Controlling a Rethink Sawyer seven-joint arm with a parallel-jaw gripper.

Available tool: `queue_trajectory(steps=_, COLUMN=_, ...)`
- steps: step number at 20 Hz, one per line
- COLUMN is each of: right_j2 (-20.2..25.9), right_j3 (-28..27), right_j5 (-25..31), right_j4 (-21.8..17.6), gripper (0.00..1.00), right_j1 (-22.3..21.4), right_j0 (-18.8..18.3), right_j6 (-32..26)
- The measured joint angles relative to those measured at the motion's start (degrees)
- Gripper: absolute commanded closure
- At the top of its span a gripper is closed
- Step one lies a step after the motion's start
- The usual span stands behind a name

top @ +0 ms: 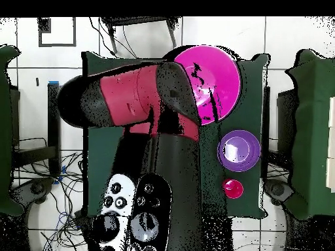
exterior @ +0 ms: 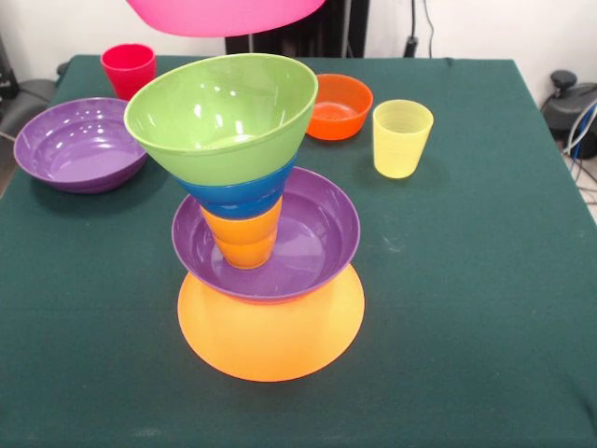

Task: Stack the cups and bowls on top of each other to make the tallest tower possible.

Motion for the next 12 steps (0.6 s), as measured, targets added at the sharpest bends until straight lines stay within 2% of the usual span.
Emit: queue_trajectory(steps=12, right_j2=-3.7, right_j3=0.0, right_j5=-5.3, right_j4=0.0, gripper=1.00, right_j1=1.5, right_j0=1.1, right_j6=0.0)
